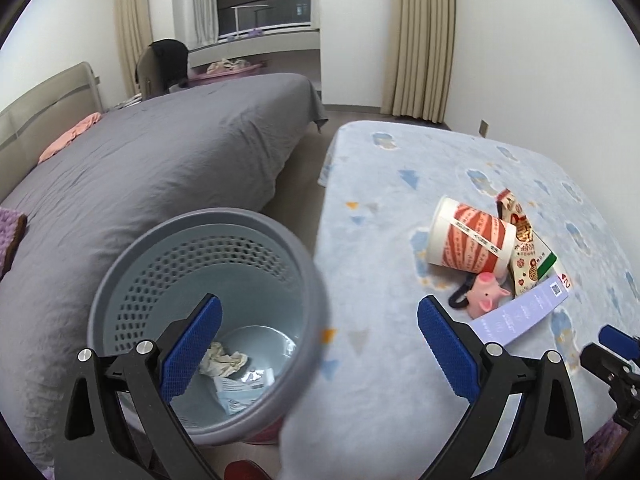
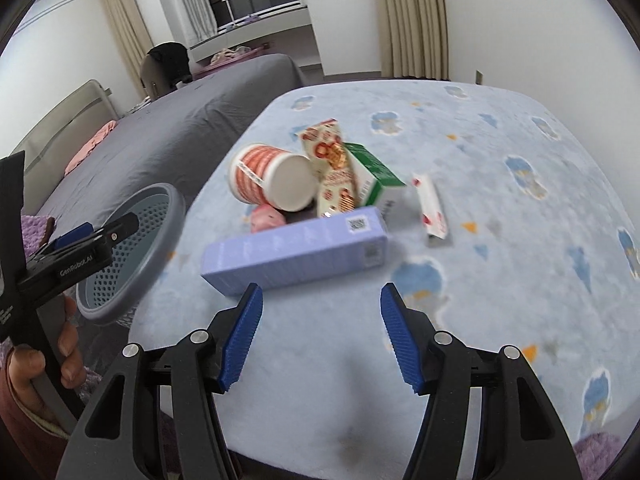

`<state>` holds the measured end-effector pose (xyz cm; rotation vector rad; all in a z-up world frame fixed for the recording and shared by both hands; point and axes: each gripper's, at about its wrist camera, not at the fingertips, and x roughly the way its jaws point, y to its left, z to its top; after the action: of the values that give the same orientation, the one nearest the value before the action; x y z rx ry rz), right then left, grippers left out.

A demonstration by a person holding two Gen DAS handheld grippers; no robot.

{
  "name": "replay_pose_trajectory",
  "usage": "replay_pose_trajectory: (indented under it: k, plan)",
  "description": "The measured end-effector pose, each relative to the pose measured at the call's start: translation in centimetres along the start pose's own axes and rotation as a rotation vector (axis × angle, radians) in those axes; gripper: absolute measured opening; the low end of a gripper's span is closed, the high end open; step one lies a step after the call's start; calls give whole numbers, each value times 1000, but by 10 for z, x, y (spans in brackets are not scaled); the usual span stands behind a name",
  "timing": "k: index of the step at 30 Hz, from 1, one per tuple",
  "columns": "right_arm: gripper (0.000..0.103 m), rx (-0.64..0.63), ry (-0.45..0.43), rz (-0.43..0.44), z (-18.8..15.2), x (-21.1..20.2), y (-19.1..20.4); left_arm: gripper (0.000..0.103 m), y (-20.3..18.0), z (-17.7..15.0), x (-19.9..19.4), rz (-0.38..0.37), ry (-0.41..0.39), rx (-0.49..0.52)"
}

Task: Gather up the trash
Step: 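Move both tools back over the bed toward the lavender box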

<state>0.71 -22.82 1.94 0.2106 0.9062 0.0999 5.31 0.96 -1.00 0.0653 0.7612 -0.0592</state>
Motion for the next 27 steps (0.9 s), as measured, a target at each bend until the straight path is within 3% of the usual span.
replay_pose_trajectory:
  k: [16,27]
  plan:
    - [59,79,-43,32,-11,-21,-45,96,-38,-3,45,-37,79,89]
    - [59,127,-65,62,-18,-31,-68,96,-55,-11,42,-63,71,147]
